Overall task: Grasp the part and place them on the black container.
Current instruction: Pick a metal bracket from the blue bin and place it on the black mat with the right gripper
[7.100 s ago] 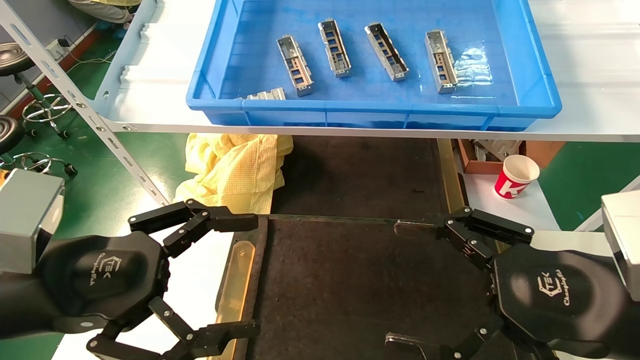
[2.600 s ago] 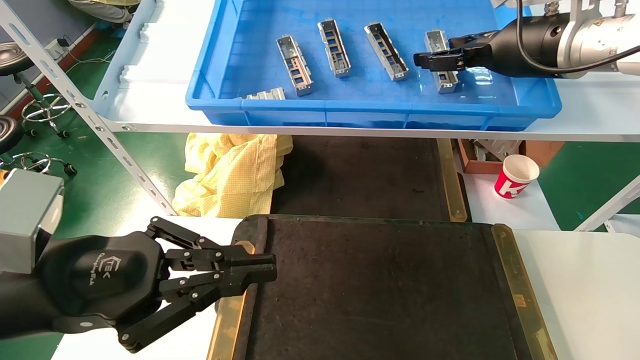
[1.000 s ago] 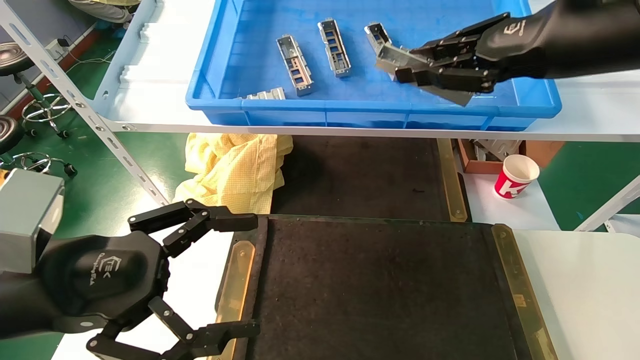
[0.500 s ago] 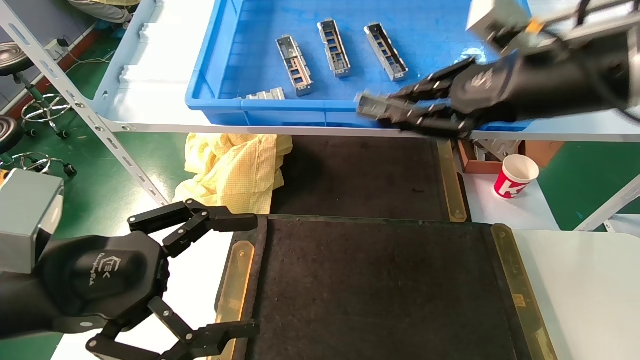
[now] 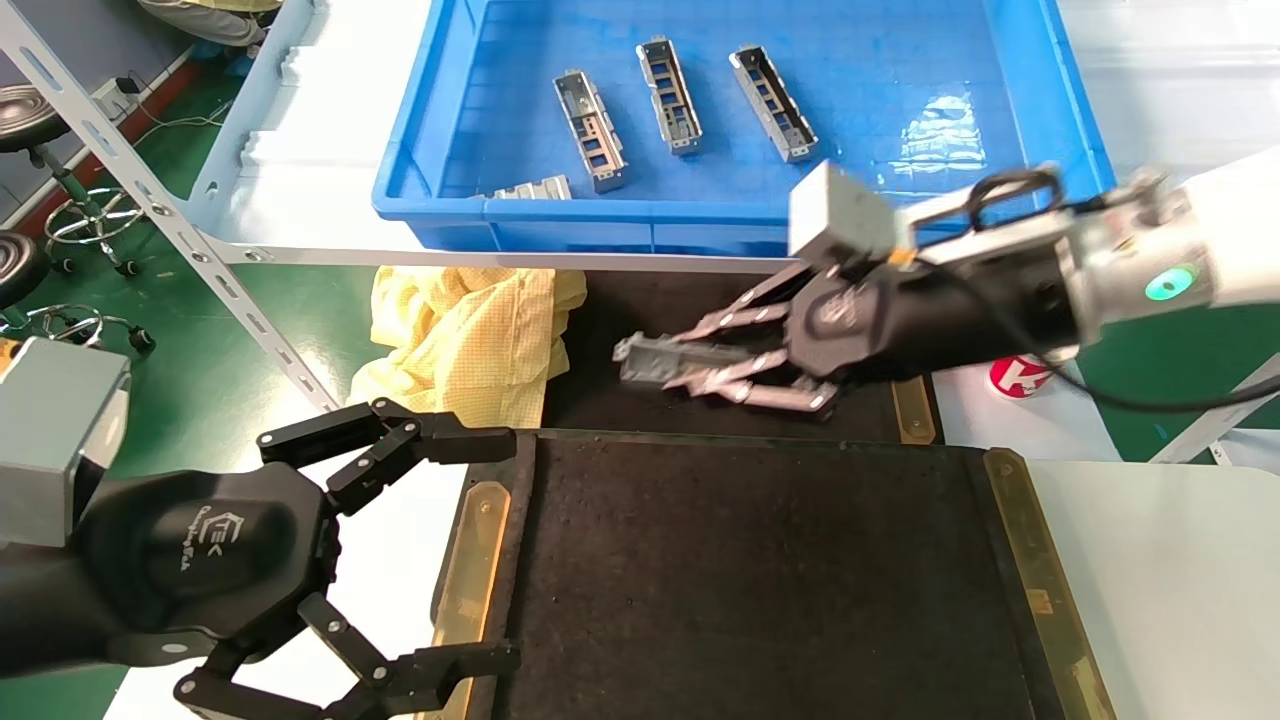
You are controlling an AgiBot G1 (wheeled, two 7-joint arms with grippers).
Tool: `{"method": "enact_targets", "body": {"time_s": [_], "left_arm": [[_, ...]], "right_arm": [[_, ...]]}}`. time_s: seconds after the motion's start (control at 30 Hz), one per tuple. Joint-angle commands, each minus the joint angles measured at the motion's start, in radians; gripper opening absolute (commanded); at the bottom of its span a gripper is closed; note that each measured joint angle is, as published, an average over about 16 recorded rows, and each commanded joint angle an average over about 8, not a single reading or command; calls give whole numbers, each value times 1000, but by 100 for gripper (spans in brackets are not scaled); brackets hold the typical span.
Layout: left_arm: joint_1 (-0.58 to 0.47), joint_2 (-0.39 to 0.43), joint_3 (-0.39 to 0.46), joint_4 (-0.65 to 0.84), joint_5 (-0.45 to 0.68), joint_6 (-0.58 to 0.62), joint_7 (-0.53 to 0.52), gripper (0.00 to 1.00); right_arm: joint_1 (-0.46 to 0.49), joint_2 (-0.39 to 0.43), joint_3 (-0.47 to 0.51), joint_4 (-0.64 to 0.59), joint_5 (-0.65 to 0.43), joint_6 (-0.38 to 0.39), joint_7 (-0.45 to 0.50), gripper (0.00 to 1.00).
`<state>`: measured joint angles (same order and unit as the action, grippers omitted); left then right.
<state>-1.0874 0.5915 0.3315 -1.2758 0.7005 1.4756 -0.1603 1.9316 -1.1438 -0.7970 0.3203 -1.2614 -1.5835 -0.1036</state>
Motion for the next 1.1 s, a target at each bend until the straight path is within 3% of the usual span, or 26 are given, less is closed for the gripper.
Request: {"method": "enact_targets", "body": {"time_s": [0.03, 0.37, 0.7, 1.1], "left_arm": [[0, 0, 0, 0, 0, 0, 0, 100], [0, 0, 0, 0, 0, 0, 0, 100], [0, 0, 1, 0, 0, 0, 0, 100], [0, 0, 1, 0, -1, 0, 0, 100]], "right_arm": [[-18, -10, -15, 4, 14, 5, -13, 0], [-67, -99, -30, -111, 18, 64, -141, 0], [-123, -191, -46, -201, -8, 190, -265, 0], [-282, -221, -55, -94, 33, 402, -263, 0]]}}
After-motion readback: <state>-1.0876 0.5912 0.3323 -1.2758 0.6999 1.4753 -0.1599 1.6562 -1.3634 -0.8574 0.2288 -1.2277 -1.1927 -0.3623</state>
